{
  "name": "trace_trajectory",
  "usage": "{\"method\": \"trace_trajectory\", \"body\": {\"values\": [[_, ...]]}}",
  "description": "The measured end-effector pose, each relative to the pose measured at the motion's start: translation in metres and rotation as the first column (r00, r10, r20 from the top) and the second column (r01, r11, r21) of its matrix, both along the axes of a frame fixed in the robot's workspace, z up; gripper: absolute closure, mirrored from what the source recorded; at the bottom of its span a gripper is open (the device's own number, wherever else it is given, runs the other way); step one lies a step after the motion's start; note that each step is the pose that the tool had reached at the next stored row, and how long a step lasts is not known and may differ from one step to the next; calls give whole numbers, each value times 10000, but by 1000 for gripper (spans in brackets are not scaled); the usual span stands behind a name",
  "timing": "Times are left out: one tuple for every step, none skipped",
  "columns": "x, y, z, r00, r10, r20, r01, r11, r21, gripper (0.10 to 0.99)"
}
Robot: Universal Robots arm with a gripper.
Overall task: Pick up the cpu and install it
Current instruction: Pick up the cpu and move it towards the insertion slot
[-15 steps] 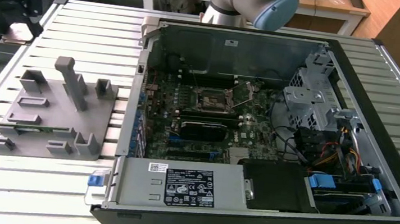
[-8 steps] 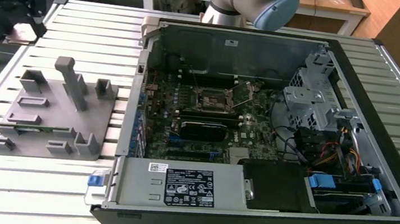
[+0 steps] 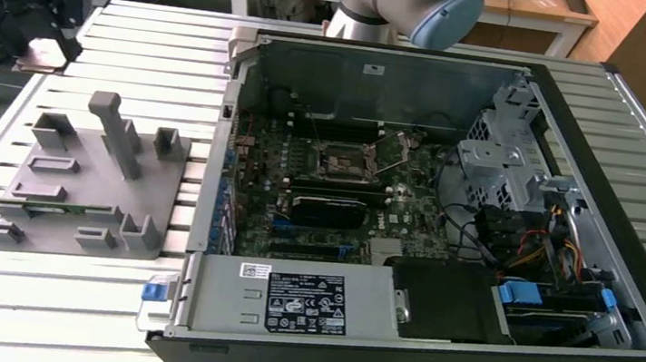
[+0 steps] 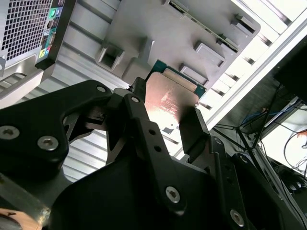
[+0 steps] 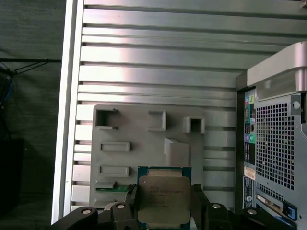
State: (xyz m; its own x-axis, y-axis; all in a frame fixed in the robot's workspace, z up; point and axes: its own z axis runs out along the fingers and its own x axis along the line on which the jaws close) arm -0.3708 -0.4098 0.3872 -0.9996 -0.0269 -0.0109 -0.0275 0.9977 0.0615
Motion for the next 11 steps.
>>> {"method": "trace_trajectory", "body": {"values": [[8,0,1,10000,0,-1,0,10000,-1,561],[15,0,0,10000,1,-1,-1,10000,0,561],[22,0,1,10000,2,-1,-2,10000,-1,561],[27,0,0,10000,2,0,-2,10000,0,561],[29,0,0,10000,2,-1,-2,10000,-1,561],[31,0,0,10000,2,0,-2,10000,0,561],[37,3,1,10000,4,-1,-4,10000,-1,561],[41,6,0,10000,2,0,-2,10000,0,561],[42,6,0,10000,1,0,-1,10000,0,561],[44,5,0,10000,3,-1,-3,10000,0,561],[46,5,0,10000,3,-1,-3,10000,0,561]]}}
